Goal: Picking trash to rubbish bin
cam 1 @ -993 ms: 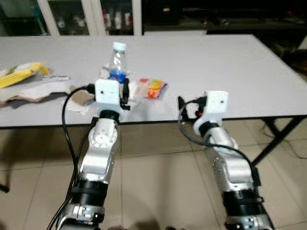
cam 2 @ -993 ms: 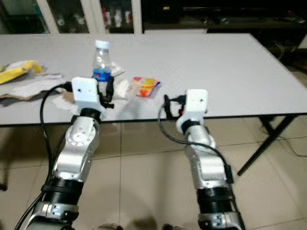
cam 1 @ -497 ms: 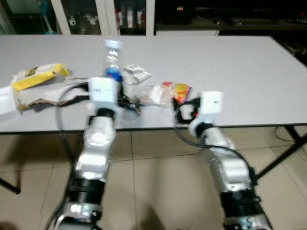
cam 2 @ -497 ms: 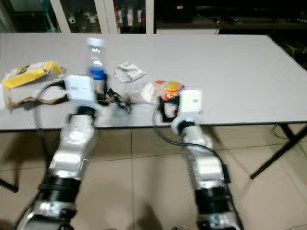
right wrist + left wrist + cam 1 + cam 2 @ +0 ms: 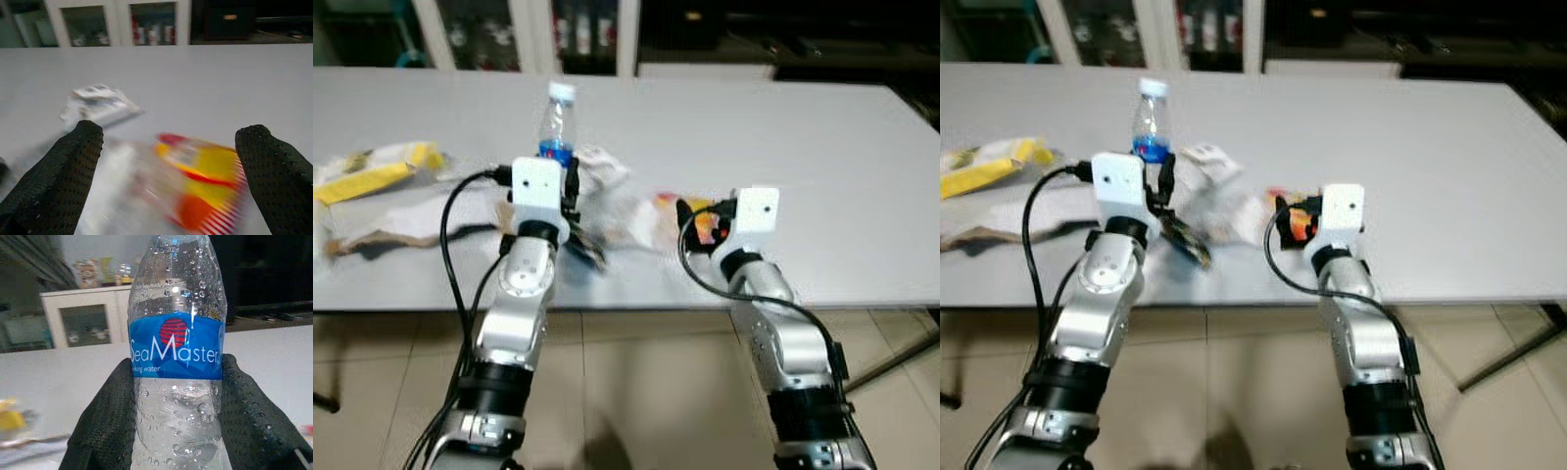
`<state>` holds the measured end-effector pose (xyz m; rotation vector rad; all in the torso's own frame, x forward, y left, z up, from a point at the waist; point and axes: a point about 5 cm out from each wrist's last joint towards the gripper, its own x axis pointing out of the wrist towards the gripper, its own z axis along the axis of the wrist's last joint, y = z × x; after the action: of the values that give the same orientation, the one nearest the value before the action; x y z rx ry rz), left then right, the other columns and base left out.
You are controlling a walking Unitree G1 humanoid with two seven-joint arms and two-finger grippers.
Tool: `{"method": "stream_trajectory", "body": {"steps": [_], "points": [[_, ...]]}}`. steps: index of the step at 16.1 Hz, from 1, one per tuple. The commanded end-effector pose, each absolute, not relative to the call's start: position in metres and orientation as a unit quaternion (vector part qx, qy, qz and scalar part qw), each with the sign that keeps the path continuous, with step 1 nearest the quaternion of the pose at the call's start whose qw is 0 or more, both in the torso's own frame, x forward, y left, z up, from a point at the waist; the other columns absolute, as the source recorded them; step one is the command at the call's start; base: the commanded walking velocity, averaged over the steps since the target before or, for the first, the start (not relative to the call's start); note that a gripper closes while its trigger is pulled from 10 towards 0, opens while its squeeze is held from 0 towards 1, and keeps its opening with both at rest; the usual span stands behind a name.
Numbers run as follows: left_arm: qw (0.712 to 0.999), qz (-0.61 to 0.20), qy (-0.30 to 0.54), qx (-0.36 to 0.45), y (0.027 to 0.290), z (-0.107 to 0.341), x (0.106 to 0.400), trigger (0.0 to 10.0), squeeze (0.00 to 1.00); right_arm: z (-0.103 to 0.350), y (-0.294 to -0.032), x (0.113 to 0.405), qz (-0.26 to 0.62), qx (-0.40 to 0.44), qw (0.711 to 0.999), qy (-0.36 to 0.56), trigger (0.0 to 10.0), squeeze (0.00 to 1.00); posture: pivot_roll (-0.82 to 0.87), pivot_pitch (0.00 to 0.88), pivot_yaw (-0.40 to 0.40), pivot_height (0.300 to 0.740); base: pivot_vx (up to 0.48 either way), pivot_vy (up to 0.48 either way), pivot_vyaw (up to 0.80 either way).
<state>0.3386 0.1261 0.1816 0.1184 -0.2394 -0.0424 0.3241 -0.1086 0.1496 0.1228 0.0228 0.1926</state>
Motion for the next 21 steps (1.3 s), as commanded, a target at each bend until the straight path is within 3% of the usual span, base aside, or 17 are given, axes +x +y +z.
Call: {"method": "stream_trajectory", "body": {"steps": [1,14,15,19,21], "points": [[0.99,-0.023,-0.125,0.062,0.128,0.184,0.338,10.0,0.0,0.15,-0.102,0.323,0.109,0.063,0.992,0.012,10.0,0.0,0.0,0.064,-0.026,0.74,0.0,0.0,0.0],[0.989,-0.044,-0.125,0.059,0.123,0.184,0.337,10.0,0.0,0.141,-0.087,0.314,0.195,0.009,0.98,0.04,10.0,0.0,0.0,0.065,-0.025,0.74,0.0,0.0,0.0],[0.989,-0.045,-0.124,0.059,0.122,0.183,0.337,10.0,0.0,0.14,-0.084,0.312,0.21,0.011,0.977,0.044,10.0,1.0,0.0,0.065,-0.028,0.74,0.0,0.0,0.0],[0.99,-0.046,-0.122,0.058,0.122,0.182,0.336,10.0,0.0,0.137,-0.078,0.308,0.226,0.002,0.973,0.052,10.0,1.0,0.0,0.066,-0.031,0.74,0.0,0.0,0.0],[0.99,-0.046,-0.122,0.057,0.123,0.182,0.336,10.0,0.0,0.137,-0.063,0.299,0.301,0.004,0.952,0.056,10.0,1.0,0.0,0.064,-0.032,0.74,0.0,0.0,0.0]]}}
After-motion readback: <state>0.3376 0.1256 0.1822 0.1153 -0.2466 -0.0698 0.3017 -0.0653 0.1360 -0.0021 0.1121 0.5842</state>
